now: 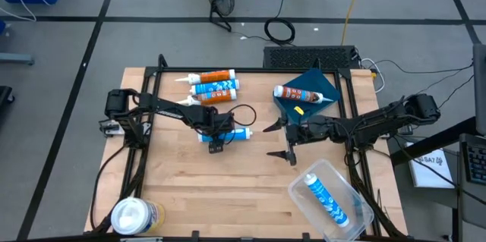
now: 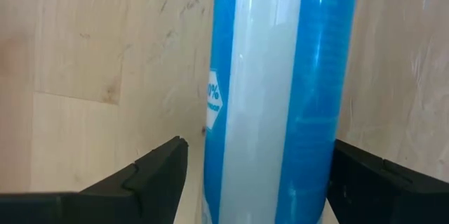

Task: Pick & place silicon tubes, Sealant and Lysol wipes
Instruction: Put the bottom blue sealant into the transparent bin

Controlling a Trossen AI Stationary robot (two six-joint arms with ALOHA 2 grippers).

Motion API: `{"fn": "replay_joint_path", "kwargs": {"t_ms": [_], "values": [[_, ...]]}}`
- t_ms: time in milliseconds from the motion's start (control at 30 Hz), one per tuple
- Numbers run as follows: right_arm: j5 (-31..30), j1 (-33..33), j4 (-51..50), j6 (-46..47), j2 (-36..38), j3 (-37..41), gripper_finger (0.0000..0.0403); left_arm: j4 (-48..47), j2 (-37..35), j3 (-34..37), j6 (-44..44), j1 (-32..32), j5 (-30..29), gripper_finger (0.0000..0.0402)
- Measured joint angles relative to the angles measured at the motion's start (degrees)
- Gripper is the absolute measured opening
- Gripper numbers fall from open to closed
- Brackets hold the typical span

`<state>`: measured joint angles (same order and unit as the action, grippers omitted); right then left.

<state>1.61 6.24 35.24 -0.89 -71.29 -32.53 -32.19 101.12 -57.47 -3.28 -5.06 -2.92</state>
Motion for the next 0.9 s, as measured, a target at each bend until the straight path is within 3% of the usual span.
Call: {"fn": "replay_joint_path", "kwargs": {"t_ms": [900], "values": [[0.0, 0.0, -1.4, -2.8, 0.0, 0.0, 0.0377, 2.3, 0.0, 0.0, 5.4, 0.0, -0.1, 0.0261]]}}
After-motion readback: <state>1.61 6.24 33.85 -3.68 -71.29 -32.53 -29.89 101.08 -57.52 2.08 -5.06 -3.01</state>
